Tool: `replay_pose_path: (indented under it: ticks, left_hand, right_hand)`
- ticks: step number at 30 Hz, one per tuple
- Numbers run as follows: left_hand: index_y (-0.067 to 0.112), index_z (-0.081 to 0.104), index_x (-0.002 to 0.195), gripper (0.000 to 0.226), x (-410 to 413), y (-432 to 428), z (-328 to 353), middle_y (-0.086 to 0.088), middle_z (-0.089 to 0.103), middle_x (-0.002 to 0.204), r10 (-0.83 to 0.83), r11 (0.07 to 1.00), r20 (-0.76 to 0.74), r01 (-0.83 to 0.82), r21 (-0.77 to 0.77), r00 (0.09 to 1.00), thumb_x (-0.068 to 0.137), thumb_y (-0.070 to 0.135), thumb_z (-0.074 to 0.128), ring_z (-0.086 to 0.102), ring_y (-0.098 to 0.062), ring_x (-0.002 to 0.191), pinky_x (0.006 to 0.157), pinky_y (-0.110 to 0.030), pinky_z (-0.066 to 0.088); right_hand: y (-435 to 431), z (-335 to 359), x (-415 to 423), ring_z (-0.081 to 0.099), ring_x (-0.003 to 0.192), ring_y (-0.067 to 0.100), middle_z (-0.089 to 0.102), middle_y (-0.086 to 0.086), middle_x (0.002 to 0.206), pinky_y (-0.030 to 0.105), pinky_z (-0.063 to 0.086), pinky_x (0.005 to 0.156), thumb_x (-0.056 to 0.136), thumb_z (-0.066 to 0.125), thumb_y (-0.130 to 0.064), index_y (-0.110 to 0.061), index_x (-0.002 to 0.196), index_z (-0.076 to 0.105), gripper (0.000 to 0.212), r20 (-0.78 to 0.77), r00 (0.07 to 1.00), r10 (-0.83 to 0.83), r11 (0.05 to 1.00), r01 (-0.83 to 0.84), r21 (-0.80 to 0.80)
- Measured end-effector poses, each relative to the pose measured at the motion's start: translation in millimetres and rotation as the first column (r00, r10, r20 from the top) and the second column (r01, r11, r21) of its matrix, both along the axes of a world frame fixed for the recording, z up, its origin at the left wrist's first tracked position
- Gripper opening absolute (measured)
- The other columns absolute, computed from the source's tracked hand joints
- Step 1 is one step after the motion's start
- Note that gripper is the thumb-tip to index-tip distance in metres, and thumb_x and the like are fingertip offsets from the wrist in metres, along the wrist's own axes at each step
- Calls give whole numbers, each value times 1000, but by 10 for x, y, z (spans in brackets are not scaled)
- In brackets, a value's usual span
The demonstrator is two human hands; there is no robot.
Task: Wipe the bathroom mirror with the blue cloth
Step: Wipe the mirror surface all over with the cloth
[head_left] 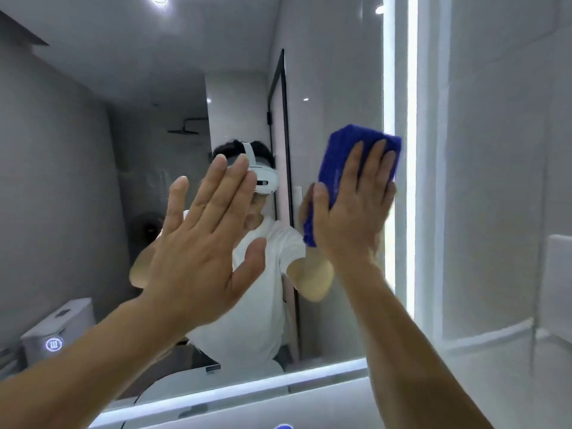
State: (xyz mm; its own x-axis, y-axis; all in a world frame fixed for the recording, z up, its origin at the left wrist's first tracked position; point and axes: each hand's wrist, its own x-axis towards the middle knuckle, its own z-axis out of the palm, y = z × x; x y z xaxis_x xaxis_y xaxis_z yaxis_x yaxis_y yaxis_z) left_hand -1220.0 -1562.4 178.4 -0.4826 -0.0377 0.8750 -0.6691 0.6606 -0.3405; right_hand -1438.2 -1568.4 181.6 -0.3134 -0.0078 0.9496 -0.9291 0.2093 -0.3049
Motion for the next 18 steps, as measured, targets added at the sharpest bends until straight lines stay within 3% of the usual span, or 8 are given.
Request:
replay_pose_path:
  ticks: [4,8,11,13,15,18]
  left_hand:
    - [9,14,156,67,-86,-63,182,-5,5,165,83,996,23,-82,-15,996,101,47,15,-1,-19,152,121,-50,1]
    - [12,11,157,67,-110,-92,287,-3,2,165,130,991,56,-131,8,990,100,48,10,-5,-18,152,120,-50,0]
    - [14,10,157,65,-68,-87,312,-2,1,165,136,990,54,-138,41,989,100,45,16,-8,-15,151,121,-48,-2]
    - [15,10,156,65,-25,-74,355,-1,2,165,124,991,48,-126,53,991,99,45,19,-8,-14,151,121,-46,-3]
    - [16,11,156,67,27,-59,416,0,4,165,103,993,42,-105,57,994,98,48,19,-7,-14,151,121,-48,-1]
    - [15,20,155,68,128,-48,483,-2,13,164,78,996,37,-79,41,996,98,52,18,0,-17,152,121,-52,4]
  right_hand:
    - [-128,-828,389,8,151,32,4,11,164,51,9,121,99,43,-39,-15,157,11,71,-311,942,129,986,-88,144]
    - [-58,-1867,267,12,150,28,6,6,165,47,9,122,90,53,-37,-19,156,18,77,-466,873,141,943,25,331]
    - [90,-1849,-35,8,151,25,21,6,161,47,14,120,88,54,-36,-18,152,27,72,-528,833,166,944,21,330]
    - [134,-1433,-174,9,151,28,16,8,163,50,18,119,93,50,-38,-15,153,23,70,-400,908,123,968,-21,250]
    - [144,-775,-249,14,149,34,12,12,163,54,21,117,98,40,-39,-13,155,17,66,-138,989,49,991,-31,127]
    - [100,247,-163,10,149,37,12,16,162,55,21,117,99,34,-42,-12,156,14,68,128,991,26,999,-29,26]
